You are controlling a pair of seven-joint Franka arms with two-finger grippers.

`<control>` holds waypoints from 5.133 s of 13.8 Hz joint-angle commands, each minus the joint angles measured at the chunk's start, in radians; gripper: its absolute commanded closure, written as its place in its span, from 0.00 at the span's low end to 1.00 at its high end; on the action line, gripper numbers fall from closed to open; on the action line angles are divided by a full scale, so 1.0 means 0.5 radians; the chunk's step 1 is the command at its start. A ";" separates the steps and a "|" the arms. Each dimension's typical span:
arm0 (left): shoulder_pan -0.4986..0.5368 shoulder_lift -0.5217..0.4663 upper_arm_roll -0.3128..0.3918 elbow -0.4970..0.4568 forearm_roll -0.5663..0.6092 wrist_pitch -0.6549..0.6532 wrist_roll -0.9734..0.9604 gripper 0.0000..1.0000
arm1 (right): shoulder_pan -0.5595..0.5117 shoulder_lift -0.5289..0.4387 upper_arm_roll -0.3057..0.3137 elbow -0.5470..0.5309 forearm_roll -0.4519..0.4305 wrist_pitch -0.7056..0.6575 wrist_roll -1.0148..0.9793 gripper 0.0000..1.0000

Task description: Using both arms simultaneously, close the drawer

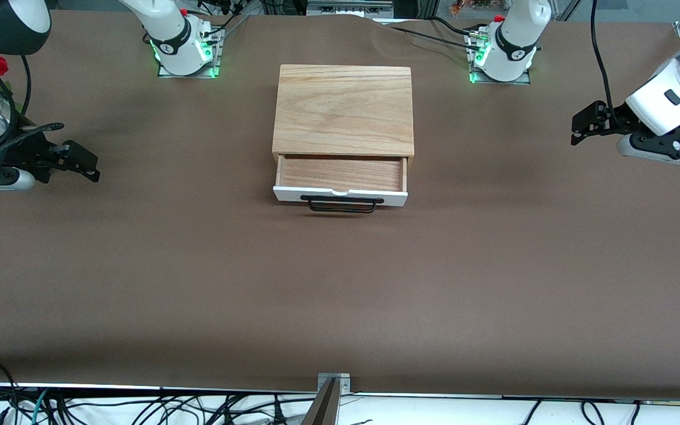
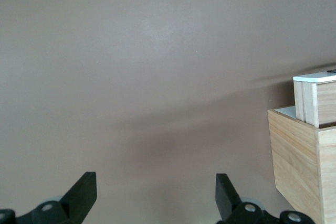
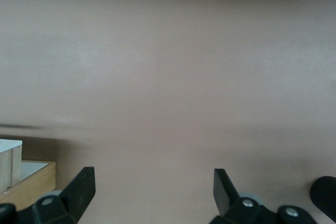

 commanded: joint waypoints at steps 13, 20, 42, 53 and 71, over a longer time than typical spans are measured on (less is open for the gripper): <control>-0.036 0.158 -0.008 0.043 -0.053 -0.071 0.025 0.00 | 0.071 0.119 0.010 0.046 -0.024 -0.018 0.057 0.00; -0.309 0.609 -0.021 0.407 -0.206 -0.028 -0.015 0.00 | 0.213 0.398 0.089 0.046 0.196 0.178 0.026 0.00; -0.640 1.146 -0.042 0.178 -0.832 0.856 -0.260 0.00 | 0.596 0.978 0.179 0.043 1.374 0.571 -0.247 0.00; -0.631 1.140 -0.113 0.120 -0.905 0.852 -0.548 0.00 | 0.630 1.030 0.175 0.025 1.414 0.586 -0.250 0.00; -0.631 1.143 -0.140 0.071 -0.918 0.803 -0.720 0.00 | 0.639 1.030 0.175 0.016 1.414 0.577 -0.222 0.00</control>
